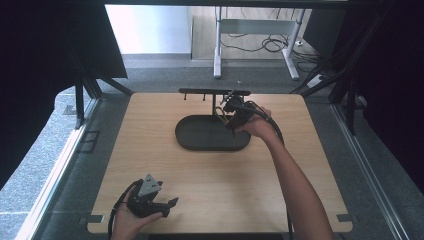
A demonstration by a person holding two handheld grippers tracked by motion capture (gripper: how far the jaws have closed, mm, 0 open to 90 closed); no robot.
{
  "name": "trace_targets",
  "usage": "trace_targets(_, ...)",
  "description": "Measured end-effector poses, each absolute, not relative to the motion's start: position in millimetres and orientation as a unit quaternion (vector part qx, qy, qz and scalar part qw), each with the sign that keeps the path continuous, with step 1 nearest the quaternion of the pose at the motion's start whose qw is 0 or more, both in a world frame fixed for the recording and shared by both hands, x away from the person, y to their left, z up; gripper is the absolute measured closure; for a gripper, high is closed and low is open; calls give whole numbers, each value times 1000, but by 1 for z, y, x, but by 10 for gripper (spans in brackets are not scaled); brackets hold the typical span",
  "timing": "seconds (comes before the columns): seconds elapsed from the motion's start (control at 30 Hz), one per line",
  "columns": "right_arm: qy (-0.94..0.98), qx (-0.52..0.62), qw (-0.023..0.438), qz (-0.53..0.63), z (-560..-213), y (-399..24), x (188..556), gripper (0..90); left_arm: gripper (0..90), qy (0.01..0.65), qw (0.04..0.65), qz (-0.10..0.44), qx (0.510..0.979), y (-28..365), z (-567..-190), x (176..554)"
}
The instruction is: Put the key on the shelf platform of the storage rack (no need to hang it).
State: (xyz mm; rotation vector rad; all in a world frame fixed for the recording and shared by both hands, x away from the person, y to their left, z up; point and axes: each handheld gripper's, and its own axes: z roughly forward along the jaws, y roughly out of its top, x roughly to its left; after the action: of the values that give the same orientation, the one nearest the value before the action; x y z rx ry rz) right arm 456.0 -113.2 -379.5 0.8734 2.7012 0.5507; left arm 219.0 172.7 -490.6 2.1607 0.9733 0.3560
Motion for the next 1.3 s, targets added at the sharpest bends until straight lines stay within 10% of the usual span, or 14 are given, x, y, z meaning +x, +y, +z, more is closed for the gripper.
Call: trace_targets(1.3, 919, 323, 117, 193, -437, -110, 485, 604, 231, 380, 361, 135, 841, 173, -494, 221)
